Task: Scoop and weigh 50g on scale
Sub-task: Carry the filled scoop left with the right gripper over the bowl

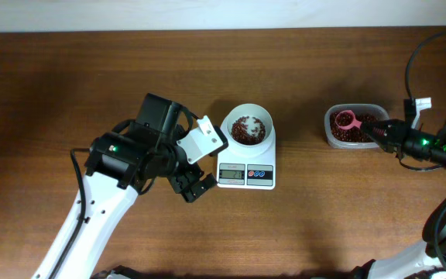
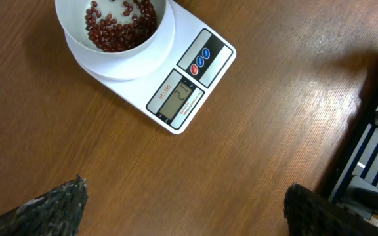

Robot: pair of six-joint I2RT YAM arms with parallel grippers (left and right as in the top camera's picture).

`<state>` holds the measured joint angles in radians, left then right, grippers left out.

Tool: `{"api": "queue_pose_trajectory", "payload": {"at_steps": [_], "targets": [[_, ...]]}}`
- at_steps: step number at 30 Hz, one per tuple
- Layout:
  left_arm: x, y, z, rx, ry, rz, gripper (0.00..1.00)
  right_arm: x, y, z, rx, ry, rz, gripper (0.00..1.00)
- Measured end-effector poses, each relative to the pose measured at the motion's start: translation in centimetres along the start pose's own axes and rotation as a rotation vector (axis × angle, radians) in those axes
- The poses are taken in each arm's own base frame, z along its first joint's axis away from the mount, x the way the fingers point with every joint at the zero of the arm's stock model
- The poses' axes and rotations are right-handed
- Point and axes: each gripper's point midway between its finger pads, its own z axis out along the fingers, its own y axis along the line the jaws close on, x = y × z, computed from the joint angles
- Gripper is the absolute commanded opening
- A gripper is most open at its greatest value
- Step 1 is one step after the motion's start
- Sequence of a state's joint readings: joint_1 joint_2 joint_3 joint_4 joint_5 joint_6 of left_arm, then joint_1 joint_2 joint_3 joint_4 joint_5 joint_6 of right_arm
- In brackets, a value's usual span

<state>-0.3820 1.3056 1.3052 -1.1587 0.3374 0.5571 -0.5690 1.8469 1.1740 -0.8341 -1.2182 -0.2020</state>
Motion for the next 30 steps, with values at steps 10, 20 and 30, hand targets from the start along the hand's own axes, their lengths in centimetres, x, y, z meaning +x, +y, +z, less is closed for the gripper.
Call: {"api": "queue_pose_trajectory", "payload": {"at_steps": [10,20,30], "targets": [[0.0,0.0,0.0,0.000,0.000,0.000,0.99,0.3,0.1,0.0,-0.002,0.008,0.011,0.04],[0.0,0.0,0.0,0.000,0.000,0.000,0.99,0.1,2.8,-0.2,-0.157,-0.017,0.044,0.04],[0.0,0.0,0.0,0.000,0.000,0.000,0.99,0.2,3.4,0.1,-0.187,-0.010,0.047,0.04]]}}
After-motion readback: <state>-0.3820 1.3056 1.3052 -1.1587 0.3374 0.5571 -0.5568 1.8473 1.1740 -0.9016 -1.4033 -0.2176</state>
